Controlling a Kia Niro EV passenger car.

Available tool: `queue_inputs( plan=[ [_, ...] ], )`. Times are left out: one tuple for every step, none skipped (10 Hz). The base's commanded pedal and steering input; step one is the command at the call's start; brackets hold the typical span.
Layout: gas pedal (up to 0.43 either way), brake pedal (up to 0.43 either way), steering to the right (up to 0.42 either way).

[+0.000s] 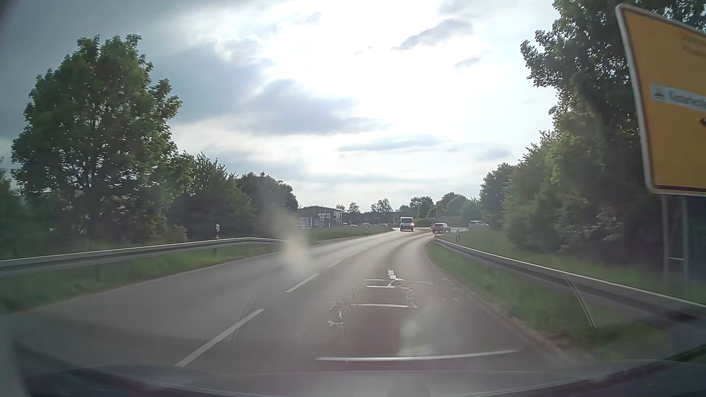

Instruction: Follow the waypoints while adhering to traffic rules and regulations

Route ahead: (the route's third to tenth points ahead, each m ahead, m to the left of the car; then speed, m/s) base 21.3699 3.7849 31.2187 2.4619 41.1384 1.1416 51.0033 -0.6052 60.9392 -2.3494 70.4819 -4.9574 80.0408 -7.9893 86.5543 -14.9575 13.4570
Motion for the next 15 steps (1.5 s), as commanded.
queue_inputs(
  plan=[
    [0.039, 0.0, 0.009],
    [0.028, 0.0, 0.009],
    [0.028, 0.0, 0.009],
    [0.02, 0.0, 0.009],
    [0.02, 0.0, 0.012],
    [0.02, 0.0, 0.016],
    [0.028, 0.0, 0.018],
    [0.11, 0.0, 0.018],
    [0.118, 0.0, 0.018],
    [0.118, 0.0, 0.018],
    [0.118, 0.0, 0.019],
    [0.118, 0.0, 0.018],
    [0.11, 0.0, 0.019],
    [0.098, 0.0, 0.02],
    [0.079, 0.0, 0.022]
  ],
)
